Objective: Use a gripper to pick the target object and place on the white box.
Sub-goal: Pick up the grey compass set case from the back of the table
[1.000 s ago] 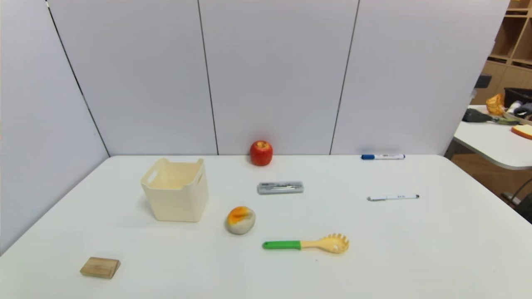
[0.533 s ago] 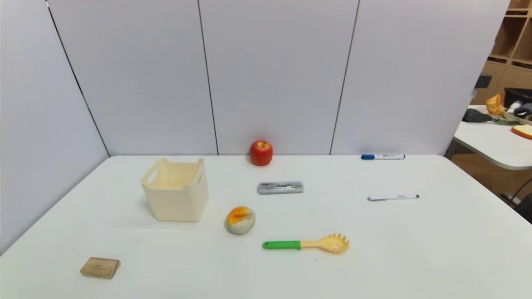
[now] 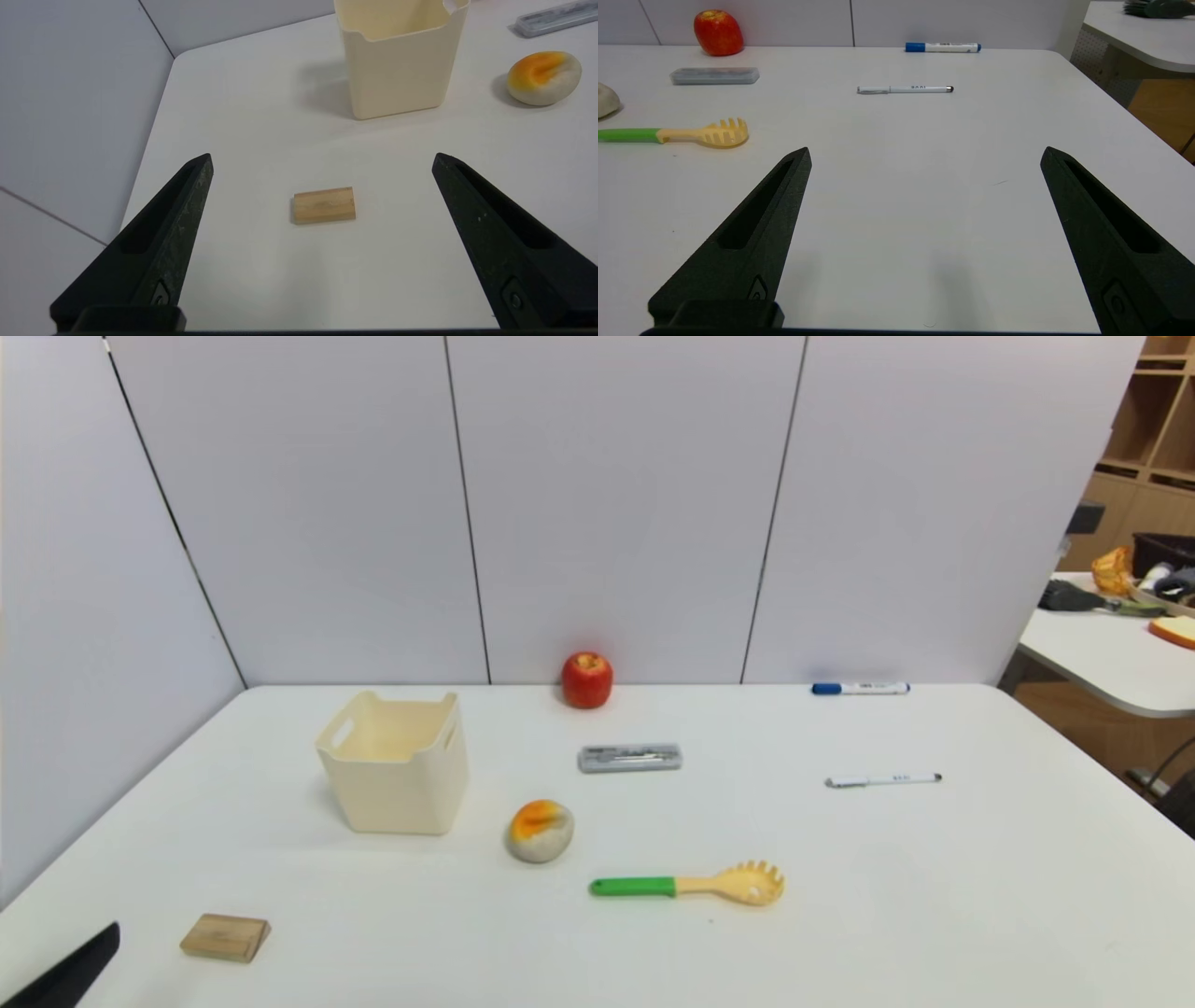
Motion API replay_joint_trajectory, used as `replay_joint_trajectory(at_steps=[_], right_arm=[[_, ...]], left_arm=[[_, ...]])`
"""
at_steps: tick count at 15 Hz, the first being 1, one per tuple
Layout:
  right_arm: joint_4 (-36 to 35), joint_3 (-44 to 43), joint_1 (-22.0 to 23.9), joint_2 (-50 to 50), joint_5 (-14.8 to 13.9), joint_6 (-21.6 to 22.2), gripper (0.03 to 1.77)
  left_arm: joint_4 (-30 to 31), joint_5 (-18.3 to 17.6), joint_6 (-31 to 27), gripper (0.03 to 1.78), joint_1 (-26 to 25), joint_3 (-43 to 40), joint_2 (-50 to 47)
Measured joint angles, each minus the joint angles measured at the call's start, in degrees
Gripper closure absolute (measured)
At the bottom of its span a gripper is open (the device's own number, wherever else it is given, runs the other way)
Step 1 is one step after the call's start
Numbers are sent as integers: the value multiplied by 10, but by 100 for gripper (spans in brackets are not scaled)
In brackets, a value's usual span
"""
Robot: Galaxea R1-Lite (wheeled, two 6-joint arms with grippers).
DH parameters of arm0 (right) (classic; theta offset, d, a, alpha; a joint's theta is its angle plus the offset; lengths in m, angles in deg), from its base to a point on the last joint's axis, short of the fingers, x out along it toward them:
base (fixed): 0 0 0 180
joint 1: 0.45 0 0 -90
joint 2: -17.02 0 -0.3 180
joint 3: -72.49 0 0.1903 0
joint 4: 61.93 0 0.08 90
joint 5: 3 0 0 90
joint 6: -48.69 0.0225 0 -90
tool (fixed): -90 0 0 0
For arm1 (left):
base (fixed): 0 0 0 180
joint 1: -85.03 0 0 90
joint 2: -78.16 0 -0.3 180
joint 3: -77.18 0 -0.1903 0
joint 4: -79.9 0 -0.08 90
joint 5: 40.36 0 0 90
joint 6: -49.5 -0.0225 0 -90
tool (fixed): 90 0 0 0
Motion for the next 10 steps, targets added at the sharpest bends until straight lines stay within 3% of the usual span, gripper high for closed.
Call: replay_joint_trajectory(at_steps=[5,10], right_arm=[[0,0,0,0,0,0,10],[0,0,0,0,0,0,10]], left_arm=[[-10,-44,-114,12,26,203,268],[-18,-55,-151,12,142,396,506]])
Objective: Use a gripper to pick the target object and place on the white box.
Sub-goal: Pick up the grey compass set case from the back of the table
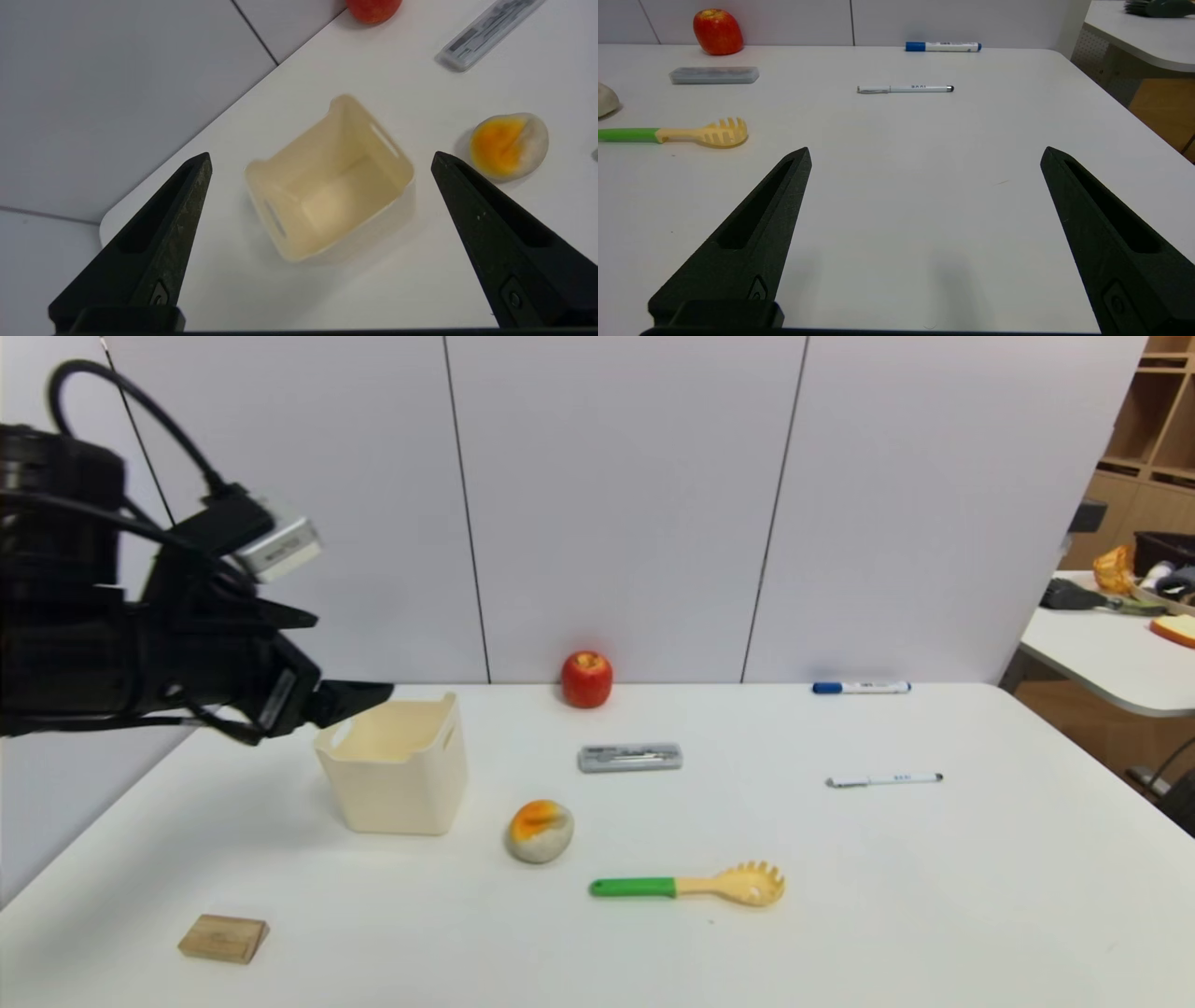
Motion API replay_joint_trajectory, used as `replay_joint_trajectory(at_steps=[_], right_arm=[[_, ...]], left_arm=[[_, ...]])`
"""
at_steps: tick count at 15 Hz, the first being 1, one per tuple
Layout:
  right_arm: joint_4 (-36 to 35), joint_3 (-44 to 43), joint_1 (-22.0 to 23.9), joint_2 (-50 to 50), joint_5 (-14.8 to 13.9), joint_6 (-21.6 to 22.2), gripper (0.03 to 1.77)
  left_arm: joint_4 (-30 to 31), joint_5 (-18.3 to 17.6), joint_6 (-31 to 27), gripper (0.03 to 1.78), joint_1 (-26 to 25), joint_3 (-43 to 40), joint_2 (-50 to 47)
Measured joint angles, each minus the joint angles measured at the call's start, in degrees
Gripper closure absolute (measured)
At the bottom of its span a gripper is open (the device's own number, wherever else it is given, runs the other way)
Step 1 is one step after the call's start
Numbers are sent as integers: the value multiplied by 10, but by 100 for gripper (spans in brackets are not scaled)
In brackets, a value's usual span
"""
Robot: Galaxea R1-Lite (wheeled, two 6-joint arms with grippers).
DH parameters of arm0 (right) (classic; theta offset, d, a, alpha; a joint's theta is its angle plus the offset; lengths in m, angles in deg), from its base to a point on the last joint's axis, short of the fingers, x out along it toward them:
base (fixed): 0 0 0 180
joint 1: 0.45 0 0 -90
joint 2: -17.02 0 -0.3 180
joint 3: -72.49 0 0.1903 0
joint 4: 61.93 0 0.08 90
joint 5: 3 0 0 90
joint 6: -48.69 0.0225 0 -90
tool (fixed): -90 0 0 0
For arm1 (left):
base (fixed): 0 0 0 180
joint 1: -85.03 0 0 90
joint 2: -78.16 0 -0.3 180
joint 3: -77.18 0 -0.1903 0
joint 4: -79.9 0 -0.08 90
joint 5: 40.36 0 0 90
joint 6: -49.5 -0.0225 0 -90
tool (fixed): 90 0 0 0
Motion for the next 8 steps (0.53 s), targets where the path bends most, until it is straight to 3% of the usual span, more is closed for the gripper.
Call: replay_joint_trajectory(at_steps=[8], right_arm=[[0,0,0,0,0,0,10]], left_arm=[[-13,-1,-6,12,161,211,238]])
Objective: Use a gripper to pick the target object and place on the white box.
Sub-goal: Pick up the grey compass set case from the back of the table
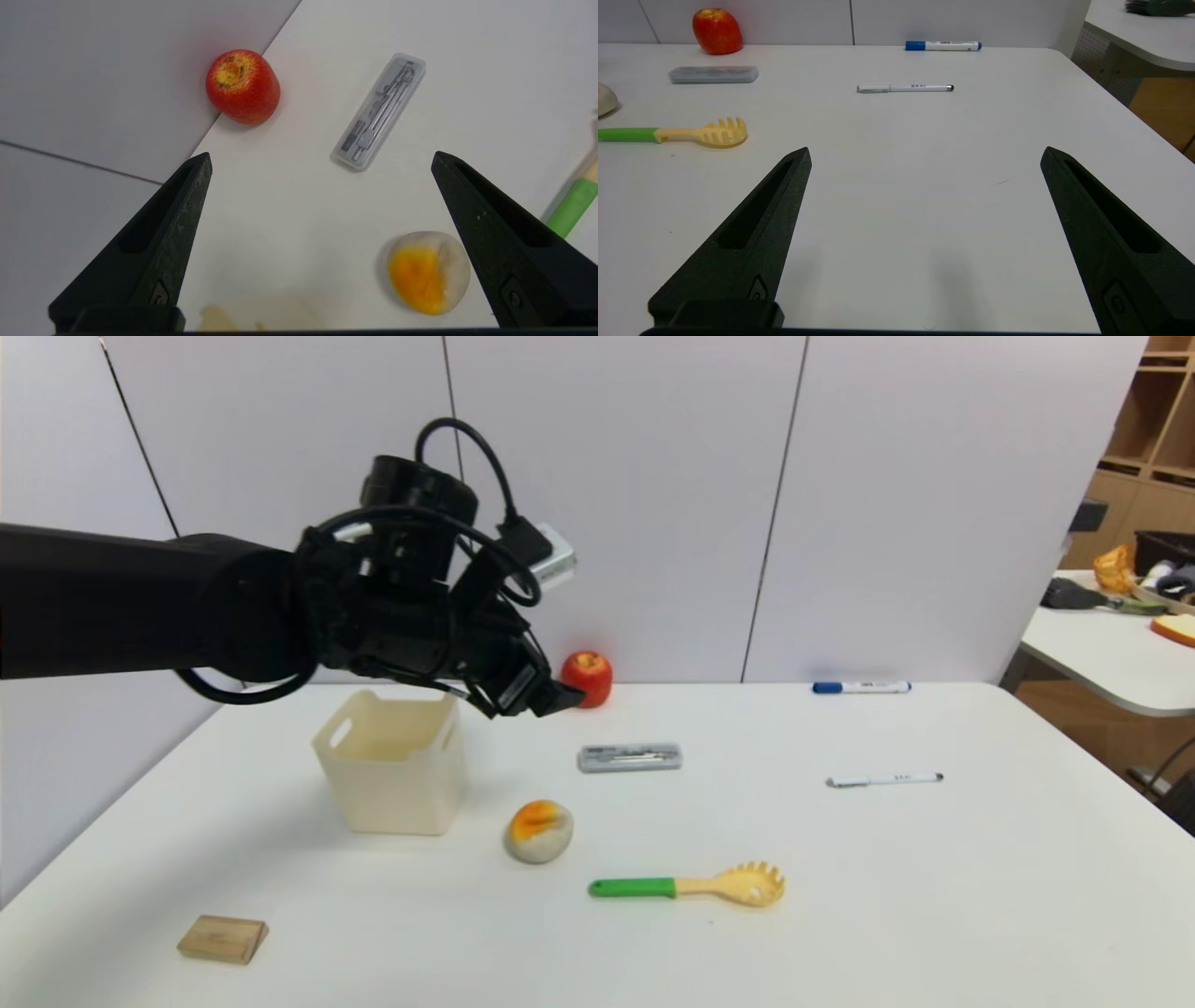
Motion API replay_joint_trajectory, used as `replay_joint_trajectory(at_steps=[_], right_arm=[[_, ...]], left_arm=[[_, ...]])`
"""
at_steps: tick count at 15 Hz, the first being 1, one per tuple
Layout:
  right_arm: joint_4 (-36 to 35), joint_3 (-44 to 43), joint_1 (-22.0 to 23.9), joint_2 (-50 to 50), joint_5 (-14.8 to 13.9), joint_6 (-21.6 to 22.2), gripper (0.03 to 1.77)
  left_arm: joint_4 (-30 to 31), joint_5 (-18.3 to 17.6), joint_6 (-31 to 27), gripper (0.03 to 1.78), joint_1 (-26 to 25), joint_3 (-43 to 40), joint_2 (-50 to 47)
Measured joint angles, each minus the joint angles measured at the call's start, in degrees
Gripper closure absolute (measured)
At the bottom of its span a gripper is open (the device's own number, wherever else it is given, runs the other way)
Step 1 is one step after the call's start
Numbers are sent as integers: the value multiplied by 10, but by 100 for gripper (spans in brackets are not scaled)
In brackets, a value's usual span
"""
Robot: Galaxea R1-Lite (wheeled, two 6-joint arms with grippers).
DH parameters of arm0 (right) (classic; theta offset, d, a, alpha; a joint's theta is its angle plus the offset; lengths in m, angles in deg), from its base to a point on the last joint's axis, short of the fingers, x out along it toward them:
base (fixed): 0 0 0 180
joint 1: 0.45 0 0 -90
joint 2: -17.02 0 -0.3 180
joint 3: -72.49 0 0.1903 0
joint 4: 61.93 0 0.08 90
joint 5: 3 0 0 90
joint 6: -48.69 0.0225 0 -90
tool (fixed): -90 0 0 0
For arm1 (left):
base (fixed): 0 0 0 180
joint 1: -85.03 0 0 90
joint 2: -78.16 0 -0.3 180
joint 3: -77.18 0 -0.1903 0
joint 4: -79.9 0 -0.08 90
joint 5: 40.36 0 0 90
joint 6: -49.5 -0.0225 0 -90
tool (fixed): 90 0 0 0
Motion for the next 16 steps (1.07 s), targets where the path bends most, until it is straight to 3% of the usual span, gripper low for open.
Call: replay_joint_trajectory(at_steps=[6,11,16], right_arm=[[0,0,0,0,0,0,10],[0,0,0,0,0,1,10],[0,0,0,0,0,1,10]], left_arm=[[7,-19,3,12,53,117,128],[10,-84,19,12,55,179,204],[30,-105,39,12,44,197,259]])
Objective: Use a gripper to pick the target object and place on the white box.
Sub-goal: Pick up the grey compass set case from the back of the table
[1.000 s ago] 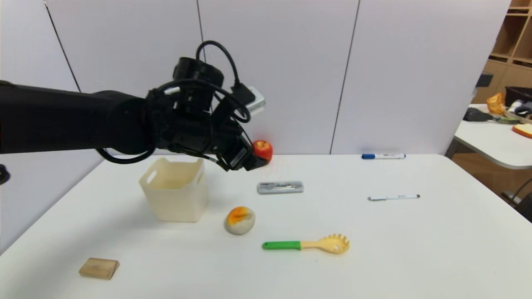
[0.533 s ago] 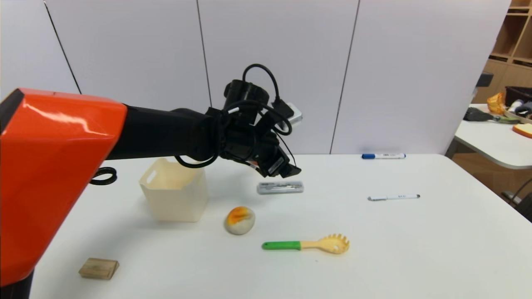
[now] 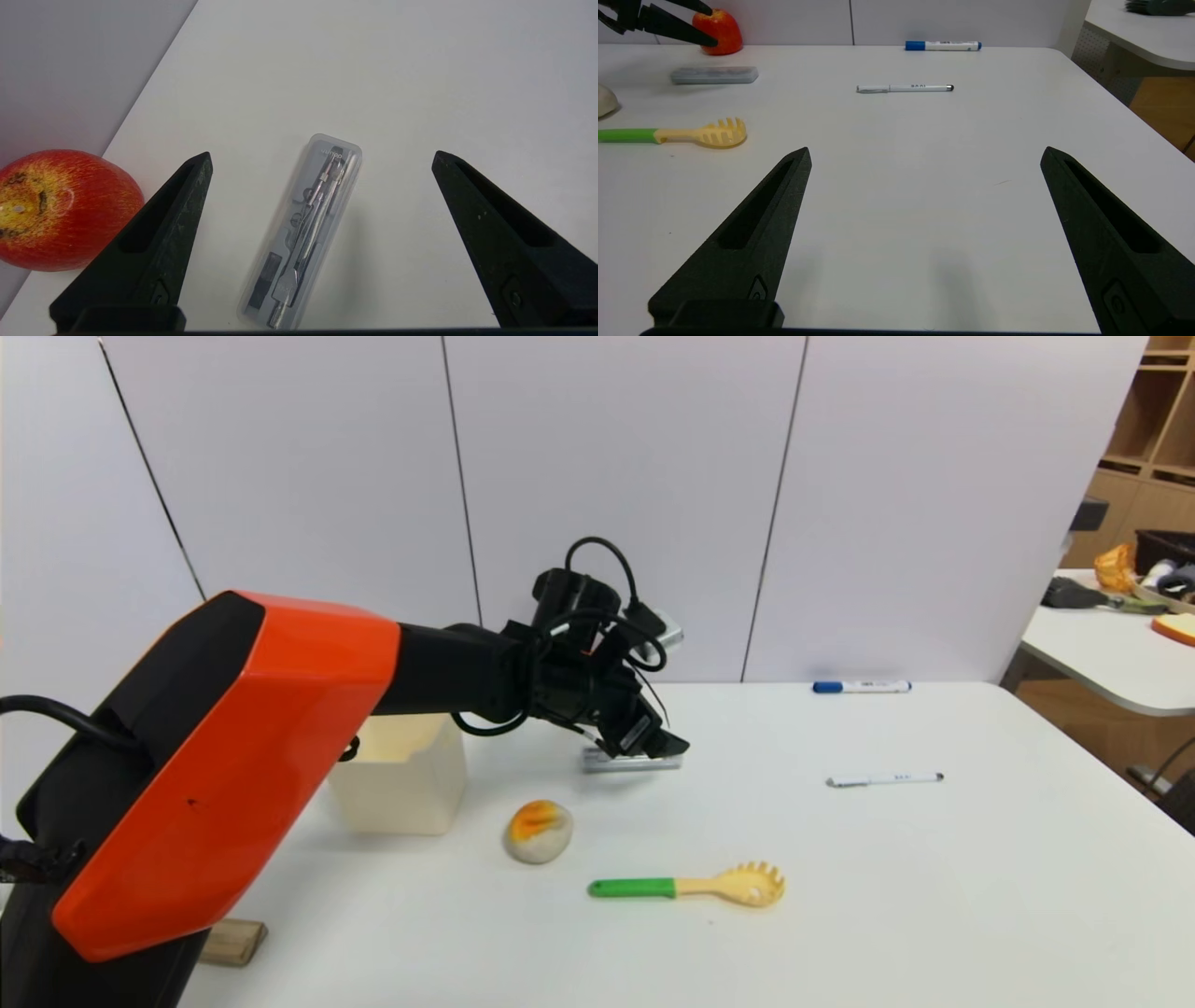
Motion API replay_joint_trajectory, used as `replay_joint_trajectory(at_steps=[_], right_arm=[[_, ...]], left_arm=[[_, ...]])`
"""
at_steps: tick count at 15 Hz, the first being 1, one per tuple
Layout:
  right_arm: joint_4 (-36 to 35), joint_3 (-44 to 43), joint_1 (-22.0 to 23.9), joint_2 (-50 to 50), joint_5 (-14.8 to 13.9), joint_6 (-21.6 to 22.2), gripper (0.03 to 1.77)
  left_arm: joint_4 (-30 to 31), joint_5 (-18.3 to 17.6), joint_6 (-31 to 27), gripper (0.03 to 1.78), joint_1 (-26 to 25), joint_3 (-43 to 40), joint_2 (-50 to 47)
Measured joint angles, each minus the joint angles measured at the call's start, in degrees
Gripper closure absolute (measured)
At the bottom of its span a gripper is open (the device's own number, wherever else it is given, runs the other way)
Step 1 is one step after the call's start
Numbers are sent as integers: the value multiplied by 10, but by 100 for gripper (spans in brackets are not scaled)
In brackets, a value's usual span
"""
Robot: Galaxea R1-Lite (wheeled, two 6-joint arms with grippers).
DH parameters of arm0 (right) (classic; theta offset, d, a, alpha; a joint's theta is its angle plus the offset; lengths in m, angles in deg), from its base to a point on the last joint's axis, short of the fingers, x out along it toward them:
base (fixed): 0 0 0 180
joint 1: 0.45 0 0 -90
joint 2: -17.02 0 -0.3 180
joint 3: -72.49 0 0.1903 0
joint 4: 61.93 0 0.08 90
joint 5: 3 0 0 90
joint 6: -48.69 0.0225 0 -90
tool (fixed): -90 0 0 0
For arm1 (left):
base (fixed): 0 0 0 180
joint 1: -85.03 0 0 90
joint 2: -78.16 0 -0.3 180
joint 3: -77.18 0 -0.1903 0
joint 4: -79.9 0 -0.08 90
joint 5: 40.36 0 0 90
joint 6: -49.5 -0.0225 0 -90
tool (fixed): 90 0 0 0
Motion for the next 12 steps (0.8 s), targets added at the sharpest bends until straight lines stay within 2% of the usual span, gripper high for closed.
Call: replay_joint_trajectory(at_steps=[12], right_arm=[[0,0,0,0,0,0,10]], left_arm=[[10,-10,27,12,-14,-5,48]])
